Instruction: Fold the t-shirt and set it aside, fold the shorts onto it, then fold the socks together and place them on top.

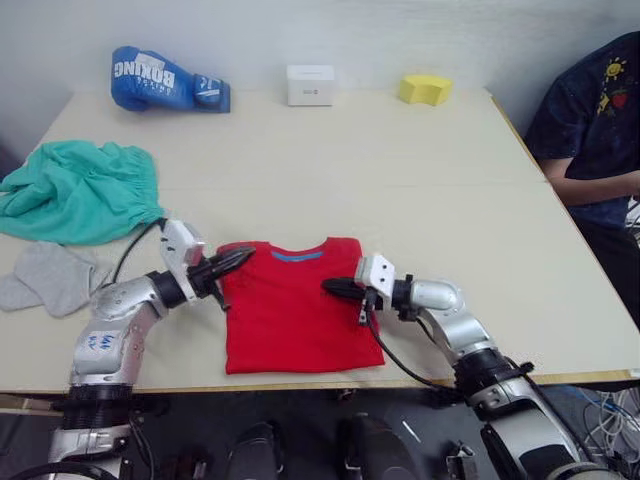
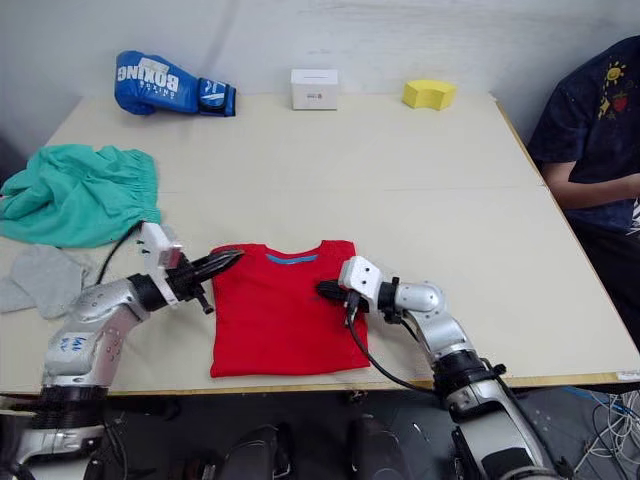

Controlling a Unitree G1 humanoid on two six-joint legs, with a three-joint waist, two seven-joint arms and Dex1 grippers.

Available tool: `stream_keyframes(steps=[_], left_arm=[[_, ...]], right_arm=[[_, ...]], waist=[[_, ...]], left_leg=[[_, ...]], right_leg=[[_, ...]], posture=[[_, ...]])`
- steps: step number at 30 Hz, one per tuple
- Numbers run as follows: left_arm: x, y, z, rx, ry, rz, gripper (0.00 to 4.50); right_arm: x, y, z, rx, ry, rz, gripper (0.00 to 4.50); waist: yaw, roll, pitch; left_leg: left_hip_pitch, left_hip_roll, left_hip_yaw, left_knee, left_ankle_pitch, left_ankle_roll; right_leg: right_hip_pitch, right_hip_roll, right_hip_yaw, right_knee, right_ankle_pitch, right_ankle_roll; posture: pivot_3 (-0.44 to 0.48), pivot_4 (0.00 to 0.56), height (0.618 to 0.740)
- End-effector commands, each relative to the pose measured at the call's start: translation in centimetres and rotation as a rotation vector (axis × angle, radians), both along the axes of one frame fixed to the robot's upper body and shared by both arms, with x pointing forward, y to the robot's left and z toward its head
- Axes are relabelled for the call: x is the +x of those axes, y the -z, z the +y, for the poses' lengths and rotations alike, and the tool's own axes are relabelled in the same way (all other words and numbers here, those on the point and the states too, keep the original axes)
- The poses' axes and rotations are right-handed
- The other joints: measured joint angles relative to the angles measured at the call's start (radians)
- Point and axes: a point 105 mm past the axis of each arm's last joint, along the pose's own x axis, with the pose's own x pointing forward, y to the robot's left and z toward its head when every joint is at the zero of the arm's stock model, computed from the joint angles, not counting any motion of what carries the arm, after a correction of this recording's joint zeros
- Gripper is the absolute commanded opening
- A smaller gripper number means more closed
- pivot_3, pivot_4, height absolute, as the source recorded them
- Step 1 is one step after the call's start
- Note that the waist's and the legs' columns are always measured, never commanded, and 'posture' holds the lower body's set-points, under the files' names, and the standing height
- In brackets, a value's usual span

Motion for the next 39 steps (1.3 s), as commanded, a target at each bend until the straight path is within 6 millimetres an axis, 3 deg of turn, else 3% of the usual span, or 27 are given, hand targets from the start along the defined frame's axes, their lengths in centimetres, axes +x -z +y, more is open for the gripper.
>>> stream_keyframes(steps=[1,4,9,12,15,18,22,26,30,34,39], left_arm=[[1.0,2.0,-0.6,0.109,-0.093,0.018,0.0],[1.3,3.5,-0.1,0.218,-0.166,0.028,0.0],[1.3,4.3,0.7,0.212,-0.268,0.045,0.0],[1.1,4.4,0.8,0.194,-0.28,0.041,0.0],[0.9,3.5,0.5,0.128,-0.251,-0.005,0.0],[0.4,2.3,-0.1,0.093,-0.18,-0.071,0.0],[-1.6,0.3,-2.3,0.026,0.005,-0.108,0.0],[-3.7,1.5,-3.8,0.104,0.125,-0.082,0.0],[-4.4,2.6,-3.7,0.133,0.122,-0.055,0.0],[-5.1,4.3,-2.8,0.16,0.094,-0.008,0.0],[-5.5,5.4,-1.6,0.172,0.076,0.003,0.0]], right_arm=[[2.0,0.1,0.0,0.002,0.085,0.008,0.03],[4.0,0.0,-1.5,-0.015,0.175,-0.005,0.03],[7.2,-0.8,-5.2,0.013,0.406,0.013,0.03],[8.5,-1.1,-7.7,0.025,0.542,0.0,0.03],[9.0,-2.9,-9.6,0.139,0.61,-0.028,0.03],[8.1,-4.6,-9.5,0.179,0.5,-0.083,0.03],[4.0,-5.6,-6.6,0.203,0.224,-0.103,0.03],[-0.9,-4.5,-3.4,0.203,0.12,-0.063,0.03],[-3.6,-2.3,-2.0,0.171,0.13,0.0,0.03],[-3.8,-0.2,-3.1,0.132,0.215,0.04,0.03],[-3.3,0.7,-7.5,0.077,0.318,0.044,0.03]], waist=[[-0.001,0.0,0.0],[-0.001,0.0,0.0],[0.0,0.0,0.0],[0.002,0.0,0.0],[0.003,0.0,0.0],[0.003,0.002,0.001],[0.001,0.003,0.002],[0.002,0.004,0.002],[0.004,0.004,0.002],[0.004,0.004,0.002],[0.008,0.003,0.002]], left_leg=[[0.0,0.0,0.0,0.0,0.0,0.001],[0.0,0.0,0.0,0.0,0.001,0.001],[0.0,0.0,0.0,0.0,0.001,0.001],[0.001,0.0,0.0,0.0,0.001,0.001],[0.001,0.0,0.0,0.0,0.001,0.001],[-0.002,0.0,0.0,0.0,0.001,0.001],[-0.003,0.001,0.0,-0.001,0.0,0.0],[-0.004,0.002,-0.001,-0.002,-0.001,-0.002],[-0.004,0.002,-0.001,-0.002,-0.004,0.001],[-0.003,0.002,-0.001,-0.001,-0.006,0.0],[-0.003,0.002,-0.001,-0.001,-0.006,0.001]], right_leg=[[0.0,0.0,0.0,0.0,0.0,0.0],[0.0,0.0,0.0,0.0,0.0,0.0],[0.0,0.0,0.0,0.0,0.0,0.0],[0.001,-0.001,0.0,0.0,0.0,0.0],[0.001,-0.001,0.0,0.0,0.0,0.0],[-0.001,-0.001,0.0,-0.001,0.0,0.0],[-0.001,0.001,0.0,-0.002,0.0,0.0],[-0.002,0.003,0.0,-0.003,-0.001,0.002],[-0.002,0.003,0.001,-0.003,-0.001,0.002],[-0.002,0.001,0.0,-0.004,0.0,-0.001],[-0.001,0.001,0.0,-0.005,0.001,-0.002]], posture=[[0.0,0.15,0.74],[0.0,0.15,0.74],[0.0,0.15,0.74],[0.0,0.15,0.74],[0.0,0.15,0.74],[0.0,0.15,0.74],[0.0,0.15,0.74],[0.0,0.15,0.74],[0.0,0.15,0.74],[0.0,0.15,0.74],[0.0,0.15,0.74]])
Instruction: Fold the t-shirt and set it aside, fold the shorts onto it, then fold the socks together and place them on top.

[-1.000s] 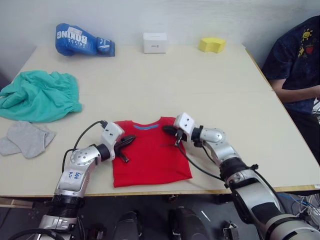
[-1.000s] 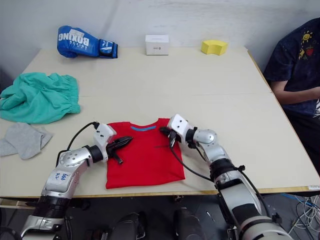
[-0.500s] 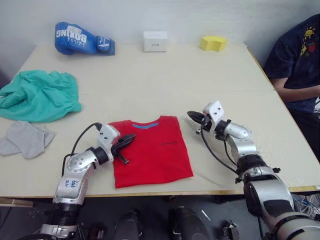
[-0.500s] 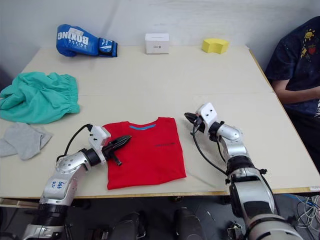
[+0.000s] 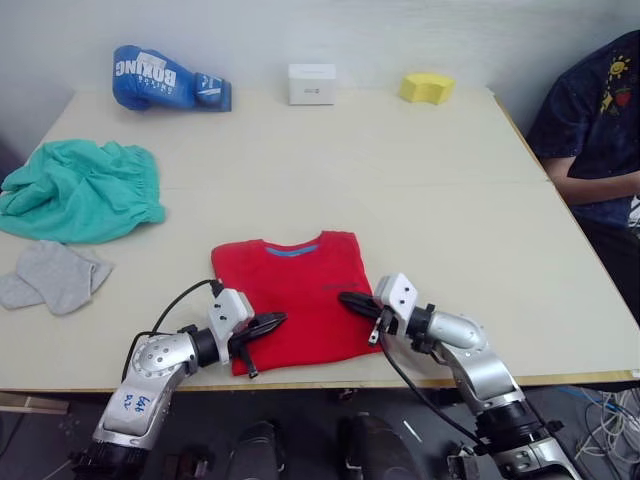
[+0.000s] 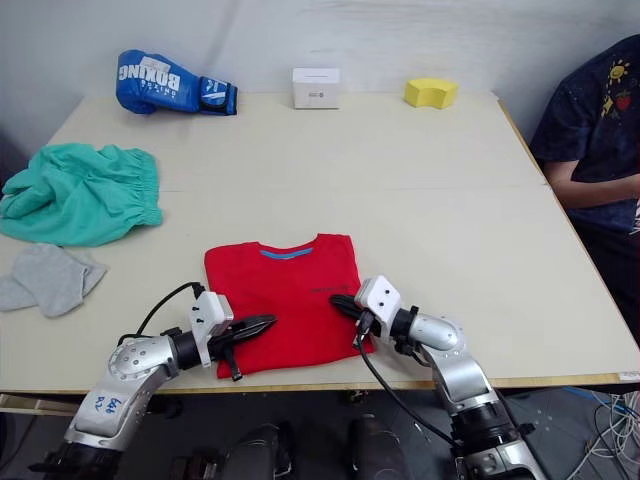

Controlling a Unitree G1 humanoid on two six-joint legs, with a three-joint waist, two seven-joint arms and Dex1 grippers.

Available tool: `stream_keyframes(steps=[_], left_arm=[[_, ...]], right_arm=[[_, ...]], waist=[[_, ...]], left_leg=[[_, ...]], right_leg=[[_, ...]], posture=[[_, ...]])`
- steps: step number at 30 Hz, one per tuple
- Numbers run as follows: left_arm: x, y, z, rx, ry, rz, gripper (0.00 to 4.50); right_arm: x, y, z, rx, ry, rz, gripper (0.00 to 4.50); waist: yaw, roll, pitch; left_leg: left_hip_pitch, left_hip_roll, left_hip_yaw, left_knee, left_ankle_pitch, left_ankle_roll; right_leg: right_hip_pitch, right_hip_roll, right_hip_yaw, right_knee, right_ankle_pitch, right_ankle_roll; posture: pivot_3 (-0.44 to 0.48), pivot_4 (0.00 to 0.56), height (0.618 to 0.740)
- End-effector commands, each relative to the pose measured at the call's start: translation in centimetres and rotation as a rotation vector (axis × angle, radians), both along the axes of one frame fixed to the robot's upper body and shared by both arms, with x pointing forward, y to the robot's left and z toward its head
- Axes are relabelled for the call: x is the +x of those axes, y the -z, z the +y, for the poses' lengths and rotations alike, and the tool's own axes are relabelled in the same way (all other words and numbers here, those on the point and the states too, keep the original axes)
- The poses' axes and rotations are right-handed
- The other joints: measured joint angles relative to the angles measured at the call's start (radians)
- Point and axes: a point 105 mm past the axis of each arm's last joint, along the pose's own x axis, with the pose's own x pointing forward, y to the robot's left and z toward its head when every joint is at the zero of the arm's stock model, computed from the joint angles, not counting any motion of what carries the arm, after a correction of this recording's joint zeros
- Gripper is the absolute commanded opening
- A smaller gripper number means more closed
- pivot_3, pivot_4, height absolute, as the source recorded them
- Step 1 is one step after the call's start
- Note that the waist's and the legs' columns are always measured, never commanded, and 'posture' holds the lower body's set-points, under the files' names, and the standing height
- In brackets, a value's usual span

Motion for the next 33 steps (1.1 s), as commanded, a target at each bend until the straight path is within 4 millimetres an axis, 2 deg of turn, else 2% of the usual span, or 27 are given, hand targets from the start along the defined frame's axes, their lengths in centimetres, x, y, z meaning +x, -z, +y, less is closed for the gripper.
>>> stream_keyframes(steps=[1,3,5,7,9,12,14,16,18,21,24,29,33], left_arm=[[-0.1,-0.5,0.8,-0.022,-0.007,-0.038,0.0],[-0.2,-0.8,1.1,-0.041,-0.001,-0.053,0.0],[-0.4,-0.6,1.3,-0.038,0.006,-0.056,0.0],[-0.4,-0.5,1.3,-0.03,0.012,-0.058,0.0],[-0.4,-0.4,1.2,-0.024,0.02,-0.062,0.0],[-0.3,-0.5,1.1,-0.024,0.018,-0.066,0.0],[-0.4,-0.4,1.1,-0.025,0.017,-0.06,0.0],[-0.7,-0.1,1.0,-0.013,0.034,-0.052,0.0],[-0.8,0.0,0.8,-0.009,0.038,-0.05,0.0],[-0.7,0.0,0.8,-0.015,0.026,-0.054,0.0],[-0.7,0.0,0.7,-0.015,0.021,-0.057,0.0],[-0.7,0.1,0.7,-0.01,0.021,-0.058,0.0],[-0.6,0.1,0.7,-0.006,0.014,-0.062,0.0]], right_arm=[[0.6,-0.7,-3.7,0.005,0.104,0.001,0.03],[0.1,-2.4,-5.5,0.085,0.103,0.057,0.03],[-1.3,-3.1,-6.0,0.134,0.029,0.172,0.39],[-1.8,-3.0,-6.5,0.147,0.025,0.287,0.94],[-2.4,-2.8,-6.9,0.152,0.016,0.436,1.68],[-3.9,-2.0,-7.3,0.117,-0.005,0.702,2.56],[-4.4,-1.6,-7.4,0.072,0.0,0.819,3.28],[-4.0,-1.3,-6.7,0.067,0.025,0.891,3.98],[-3.9,-1.2,-5.0,0.095,-0.003,0.971,4.49],[-3.5,-1.2,-2.7,0.121,-0.029,1.032,4.49],[-2.9,-0.9,-1.2,0.117,-0.012,1.083,4.49],[-1.9,-0.6,0.0,0.113,0.031,1.144,4.49],[-2.0,-0.8,0.9,0.118,0.013,1.21,4.49]], waist=[[0.005,0.0,0.0],[0.009,0.0,0.0],[0.016,0.0,0.0],[0.014,0.0,0.0],[0.013,0.0,0.0],[0.017,0.001,0.001],[0.018,0.001,0.0],[0.019,-0.001,-0.001],[0.014,-0.002,-0.001],[0.006,-0.002,-0.001],[-0.003,-0.002,-0.001],[-0.008,-0.003,-0.002],[-0.01,-0.003,-0.002]], left_leg=[[0.0,0.0,0.0,0.0,0.0,0.0],[-0.001,0.0,0.0,0.0,-0.001,0.001],[-0.001,0.0,0.0,0.0,0.0,0.003],[-0.001,0.0,0.0,0.0,0.001,0.007],[-0.001,0.001,-0.001,0.0,0.001,0.007],[-0.001,0.001,-0.001,0.0,0.001,0.007],[-0.001,0.0,-0.001,0.0,0.0,0.007],[-0.001,0.0,-0.001,0.0,0.0,0.007],[-0.001,0.001,-0.001,-0.001,-0.001,0.006],[-0.001,0.001,-0.001,-0.001,-0.002,0.004],[-0.001,0.001,-0.001,-0.001,-0.001,0.005],[-0.001,0.001,-0.001,-0.001,0.0,0.006],[-0.001,0.002,-0.001,-0.002,-0.002,0.004]], right_leg=[[0.0,0.0,0.0,0.0,0.0,0.0],[0.0,0.0,0.0,-0.001,0.0,0.0],[0.0,0.0,0.0,-0.001,0.0,0.0],[0.0,0.0,0.0,-0.002,0.0,0.0],[0.0,0.001,0.0,-0.002,0.0,0.0],[0.0,0.0,0.0,-0.002,0.0,0.0],[0.0,0.0,0.0,-0.002,0.0,0.0],[-0.001,0.0,0.0,-0.003,-0.001,-0.001],[0.0,0.001,-0.001,-0.003,-0.001,-0.002],[0.0,0.001,-0.001,-0.003,-0.001,-0.002],[0.0,0.001,-0.001,-0.003,-0.001,-0.002],[0.0,0.001,-0.001,-0.003,-0.001,-0.001],[0.0,0.001,-0.001,-0.003,-0.001,-0.002]], posture=[[0.0,0.15,0.74],[0.0,0.15,0.74],[0.0,0.15,0.74],[0.0,0.15,0.74],[0.0,0.15,0.74],[0.0,0.15,0.74],[0.0,0.15,0.74],[0.0,0.15,0.74],[0.0,0.15,0.74],[0.0,0.15,0.74],[0.0,0.15,0.74],[0.0,0.15,0.74],[0.0,0.15,0.74]])
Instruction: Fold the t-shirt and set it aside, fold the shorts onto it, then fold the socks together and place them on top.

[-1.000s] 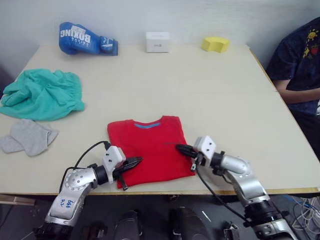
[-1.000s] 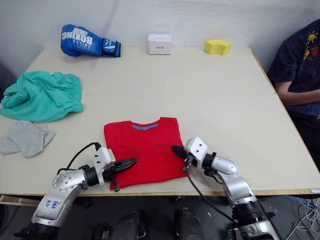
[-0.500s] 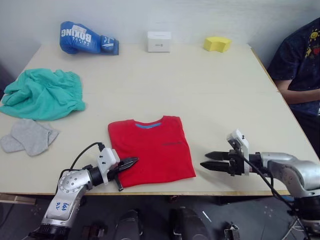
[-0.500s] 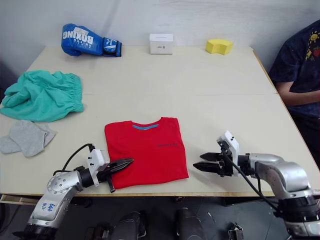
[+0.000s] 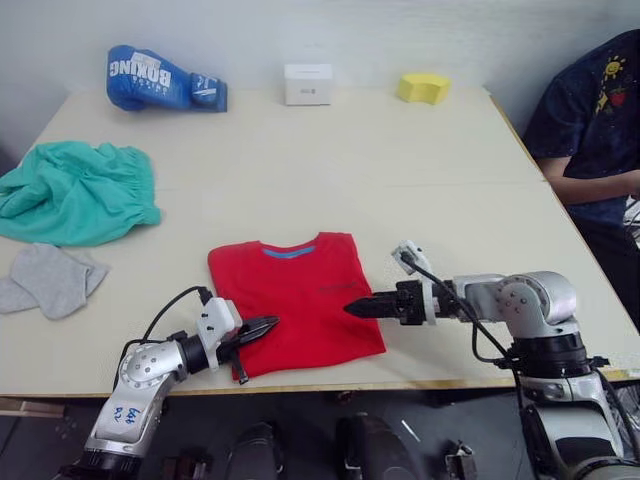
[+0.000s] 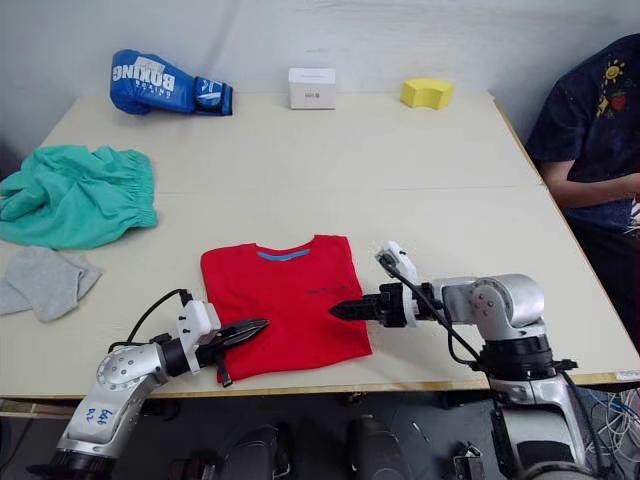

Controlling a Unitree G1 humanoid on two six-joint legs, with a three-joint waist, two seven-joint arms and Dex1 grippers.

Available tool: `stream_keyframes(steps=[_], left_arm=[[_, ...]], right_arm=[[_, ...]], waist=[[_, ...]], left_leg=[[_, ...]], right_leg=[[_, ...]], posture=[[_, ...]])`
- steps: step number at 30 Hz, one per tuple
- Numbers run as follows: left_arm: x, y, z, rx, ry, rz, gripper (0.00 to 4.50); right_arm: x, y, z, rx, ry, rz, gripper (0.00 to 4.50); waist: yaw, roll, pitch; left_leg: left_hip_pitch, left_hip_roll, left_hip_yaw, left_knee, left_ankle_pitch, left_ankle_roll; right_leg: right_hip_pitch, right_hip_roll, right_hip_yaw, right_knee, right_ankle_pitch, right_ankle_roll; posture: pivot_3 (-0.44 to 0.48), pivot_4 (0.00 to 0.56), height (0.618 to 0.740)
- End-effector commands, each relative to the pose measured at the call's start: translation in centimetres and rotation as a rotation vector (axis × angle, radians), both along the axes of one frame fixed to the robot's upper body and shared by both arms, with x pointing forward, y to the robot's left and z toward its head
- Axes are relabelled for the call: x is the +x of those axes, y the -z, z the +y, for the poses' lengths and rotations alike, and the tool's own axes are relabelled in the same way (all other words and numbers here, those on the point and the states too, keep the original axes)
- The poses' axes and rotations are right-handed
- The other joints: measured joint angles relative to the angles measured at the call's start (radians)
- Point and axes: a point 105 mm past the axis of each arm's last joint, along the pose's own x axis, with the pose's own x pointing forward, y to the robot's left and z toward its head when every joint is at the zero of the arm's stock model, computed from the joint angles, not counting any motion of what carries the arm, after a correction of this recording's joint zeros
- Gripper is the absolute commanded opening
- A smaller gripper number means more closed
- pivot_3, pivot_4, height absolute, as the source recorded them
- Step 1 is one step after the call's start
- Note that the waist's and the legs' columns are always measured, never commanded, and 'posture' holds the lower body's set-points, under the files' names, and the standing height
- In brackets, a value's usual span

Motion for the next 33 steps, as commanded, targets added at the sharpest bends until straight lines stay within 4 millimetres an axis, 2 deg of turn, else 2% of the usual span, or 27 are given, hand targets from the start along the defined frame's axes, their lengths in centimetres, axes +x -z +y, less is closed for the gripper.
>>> stream_keyframes(steps=[1,3,6,12,17,22,26,30,33], left_arm=[[-0.2,-0.1,-0.3,0.003,0.005,-0.015,0.0],[-0.1,-0.1,-0.3,0.004,0.004,-0.017,0.0],[-0.1,-0.1,-0.3,0.004,0.002,-0.019,0.0],[-0.1,-0.1,-0.4,0.007,0.007,-0.026,0.0],[0.0,-0.4,-0.3,0.011,0.024,-0.046,0.0],[-0.5,-2.2,-0.3,-0.053,0.089,-0.037,0.0],[-1.1,-3.9,-0.3,-0.121,0.115,0.008,0.88],[-1.7,-6.6,0.3,-0.162,0.106,-0.021,2.14],[-2.7,-8.1,0.6,-0.217,0.151,0.002,3.13]], right_arm=[[-1.2,2.3,0.9,-0.038,-0.023,0.162,4.49],[-1.4,1.9,1.6,-0.012,-0.043,0.177,4.49],[-1.0,1.9,2.0,-0.02,-0.029,0.175,3.85],[0.1,2.6,1.0,-0.084,0.049,0.155,1.79],[0.4,1.9,-0.1,-0.101,0.091,0.13,0.06],[0.3,0.7,-1.6,-0.07,0.15,0.087,0.02],[0.0,0.5,-4.2,-0.073,0.238,0.061,0.0],[-0.3,-0.7,-11.2,-0.166,0.424,0.012,0.0],[-0.9,-0.8,-16.2,-0.261,0.543,-0.001,0.0]], waist=[[0.0,0.0,0.0],[-0.001,0.0,0.0],[-0.002,0.0,0.0],[0.002,0.001,0.0],[0.006,0.0,0.0],[0.012,0.001,0.0],[0.019,0.001,0.0],[0.031,0.003,0.002],[0.038,0.003,0.002]], left_leg=[[0.0,0.0,0.0,0.0,0.0,0.0],[0.0,0.0,0.0,0.0,0.0,0.0],[0.0,0.0,0.0,-0.001,0.0,0.0],[-0.001,0.0,0.001,-0.002,0.001,0.002],[-0.002,0.0,0.001,-0.003,0.001,0.002],[-0.004,0.0,0.001,-0.002,0.0,0.0],[-0.008,-0.001,0.0,-0.002,0.0,0.003],[-0.014,-0.002,0.0,-0.001,-0.001,0.005],[-0.02,-0.003,0.001,0.001,-0.001,0.006]], right_leg=[[0.0,0.0,0.0,0.0,0.0,0.0],[0.0,0.0,0.0,0.0,0.0,0.0],[-0.001,0.0,0.0,0.0,0.0,0.0],[-0.001,0.0,0.0,-0.001,0.0,0.0],[-0.002,0.0,0.0,-0.002,0.0,0.0],[-0.003,-0.001,0.0,-0.003,0.0,0.0],[-0.005,-0.001,-0.001,-0.006,0.0,0.001],[-0.008,-0.001,-0.001,-0.01,0.001,0.005],[-0.014,-0.001,-0.001,-0.01,0.002,0.007]], posture=[[0.0,0.15,0.74],[0.0,0.15,0.74],[0.0,0.15,0.74],[0.0,0.15,0.74],[0.0,0.15,0.74],[0.0,0.15,0.74],[0.0,0.15,0.74],[0.0,0.15,0.74],[0.0,0.15,0.74]])
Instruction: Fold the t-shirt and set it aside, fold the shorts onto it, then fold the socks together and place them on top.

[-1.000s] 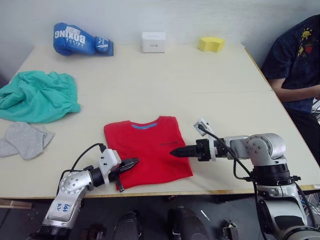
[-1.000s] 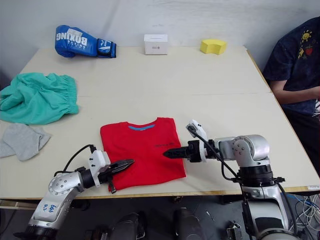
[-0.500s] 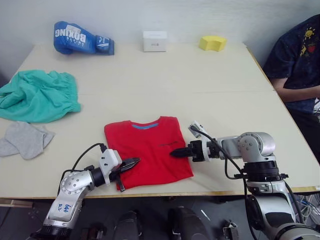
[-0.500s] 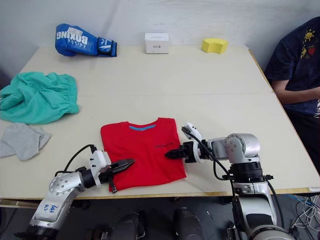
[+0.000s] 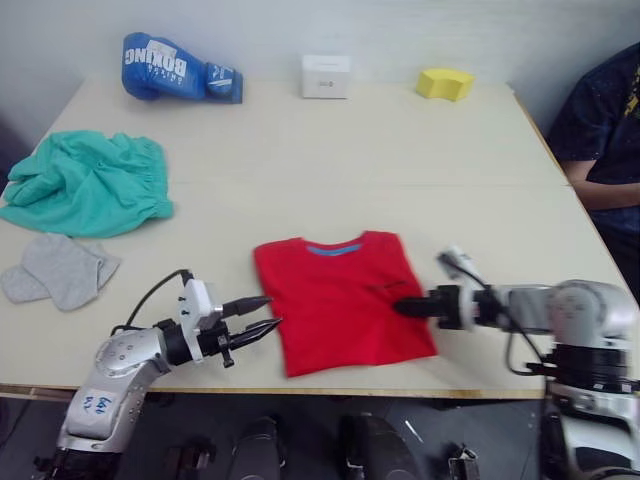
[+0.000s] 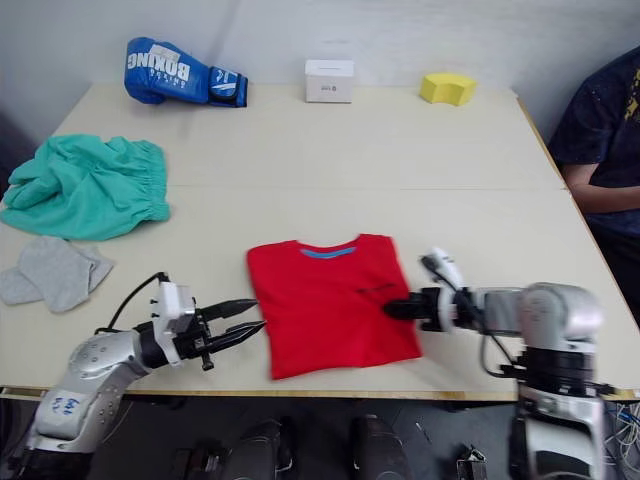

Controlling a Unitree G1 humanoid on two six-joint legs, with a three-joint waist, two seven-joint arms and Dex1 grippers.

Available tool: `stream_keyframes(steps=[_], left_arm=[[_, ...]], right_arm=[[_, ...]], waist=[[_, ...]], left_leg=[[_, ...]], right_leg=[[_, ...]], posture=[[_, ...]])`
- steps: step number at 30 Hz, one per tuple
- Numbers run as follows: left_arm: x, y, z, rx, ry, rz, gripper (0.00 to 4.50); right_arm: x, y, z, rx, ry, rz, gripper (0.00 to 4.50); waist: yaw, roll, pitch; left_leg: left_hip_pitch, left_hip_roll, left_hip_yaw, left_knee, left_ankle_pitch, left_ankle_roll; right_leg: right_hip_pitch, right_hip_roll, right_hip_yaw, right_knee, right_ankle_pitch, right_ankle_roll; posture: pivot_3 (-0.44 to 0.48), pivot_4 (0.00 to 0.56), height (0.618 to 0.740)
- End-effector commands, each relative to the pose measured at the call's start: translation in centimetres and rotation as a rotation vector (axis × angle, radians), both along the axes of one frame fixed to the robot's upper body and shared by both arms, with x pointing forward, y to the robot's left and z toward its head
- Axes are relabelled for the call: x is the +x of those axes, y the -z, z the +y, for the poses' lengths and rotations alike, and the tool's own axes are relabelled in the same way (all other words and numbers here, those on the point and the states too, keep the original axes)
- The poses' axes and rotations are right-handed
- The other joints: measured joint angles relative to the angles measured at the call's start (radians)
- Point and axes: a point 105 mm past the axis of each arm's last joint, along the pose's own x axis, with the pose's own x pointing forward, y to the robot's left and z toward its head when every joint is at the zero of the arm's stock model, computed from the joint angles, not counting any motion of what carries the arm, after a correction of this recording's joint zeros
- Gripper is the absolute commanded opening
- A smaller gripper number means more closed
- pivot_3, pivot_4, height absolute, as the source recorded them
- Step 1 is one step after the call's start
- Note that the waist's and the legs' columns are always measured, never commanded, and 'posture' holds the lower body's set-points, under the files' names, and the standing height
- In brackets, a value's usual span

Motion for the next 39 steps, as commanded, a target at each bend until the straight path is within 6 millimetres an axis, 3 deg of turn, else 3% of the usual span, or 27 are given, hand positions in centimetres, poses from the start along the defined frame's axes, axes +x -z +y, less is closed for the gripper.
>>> stream_keyframes(steps=[1,4,12,18,20,22,25,29,31,32,36,39], left_arm=[[-1.6,-2.5,0.1,-0.061,0.08,-0.021,3.43],[-1.9,-3.2,0.7,-0.052,0.097,-0.028,4.42],[-2.4,-3.5,1.5,-0.014,0.08,-0.033,4.47],[-2.6,-3.0,1.4,-0.013,0.039,-0.032,4.47],[-2.6,-3.0,1.2,0.0,0.034,-0.059,4.5],[-2.7,-2.7,1.1,0.018,0.041,-0.056,4.5],[-2.6,-2.6,1.4,0.013,0.021,-0.05,4.5],[-2.3,-2.6,2.3,0.004,-0.029,-0.048,4.5],[-1.9,-2.5,3.1,0.024,-0.058,-0.061,4.5],[-1.6,-2.2,3.9,0.046,-0.084,-0.071,4.5],[-0.3,-1.7,6.6,0.091,-0.2,-0.113,4.5],[0.1,-1.7,8.5,0.06,-0.306,-0.128,4.5]], right_arm=[[-0.3,-0.9,-6.0,-0.098,0.15,-0.047,0.0],[-0.3,-1.7,-9.8,-0.142,0.191,-0.108,0.0],[0.3,-1.8,-16.7,-0.412,0.16,-0.178,0.0],[0.4,-0.9,-17.6,-0.401,0.196,-0.134,0.0],[0.0,-1.0,-16.5,-0.304,0.164,-0.109,0.57],[-0.2,-1.3,-16.7,-0.289,0.195,-0.121,1.09],[-1.7,-1.4,-18.6,-0.42,0.182,-0.161,2.2],[-1.5,-4.0,-21.1,-0.669,0.166,-0.459,3.54],[-0.9,-6.3,-20.3,-0.739,0.109,-0.653,4.29],[-0.6,-7.3,-19.5,-0.781,0.057,-0.721,4.46],[1.0,-9.9,-15.0,-0.796,-0.083,-0.945,4.46],[1.8,-9.3,-10.4,-0.708,-0.168,-1.029,4.46]], waist=[[-0.001,0.0,0.0],[-0.004,0.0,0.0],[-0.022,0.002,0.002],[-0.027,0.002,0.002],[-0.027,0.002,0.002],[-0.025,0.002,0.002],[-0.018,0.002,0.002],[-0.001,0.003,0.002],[-0.003,0.004,0.003],[-0.006,0.004,0.003],[-0.031,0.003,0.003],[-0.034,-0.002,0.006]], left_leg=[[0.0,0.0,0.0,0.0,0.0,0.0],[0.001,-0.001,0.001,0.001,0.0,0.001],[0.003,0.0,0.003,0.001,0.002,0.0],[0.003,0.0,0.003,0.002,0.004,-0.005],[0.003,0.0,0.003,0.002,0.004,-0.005],[0.003,0.0,0.003,0.003,0.004,-0.005],[0.003,0.0,0.002,0.003,0.003,-0.006],[0.003,0.0,0.003,0.004,0.003,-0.005],[0.003,-0.001,0.004,0.005,0.002,-0.005],[0.003,-0.001,0.004,0.005,0.003,-0.005],[0.007,0.002,0.005,0.006,0.003,-0.005],[0.015,0.004,0.003,0.003,0.002,-0.008]], right_leg=[[0.0,0.0,0.0,0.0,0.0,0.001],[0.0,0.0,0.001,-0.001,0.0,0.002],[0.0,0.003,0.003,0.0,0.001,0.001],[0.0,0.003,0.004,0.0,0.001,0.001],[0.0,0.002,0.004,0.0,0.001,0.002],[0.001,0.002,0.004,0.0,0.001,0.002],[0.001,0.002,0.003,0.001,0.001,0.001],[0.002,0.002,0.003,0.0,0.001,0.002],[0.001,0.002,0.004,0.0,0.001,0.003],[0.001,0.002,0.004,0.0,0.002,0.004],[0.003,0.006,0.006,0.001,0.003,0.002],[0.009,0.01,0.01,0.0,0.004,-0.001]], posture=[[0.0,0.15,0.74],[0.0,0.15,0.74],[0.0,0.15,0.74],[0.0,0.15,0.74],[0.0,0.15,0.74],[0.0,0.15,0.74],[0.0,0.15,0.74],[0.0,0.15,0.74],[0.0,0.15,0.74],[0.0,0.15,0.74],[0.0,0.15,0.74],[0.0,0.15,0.74]])
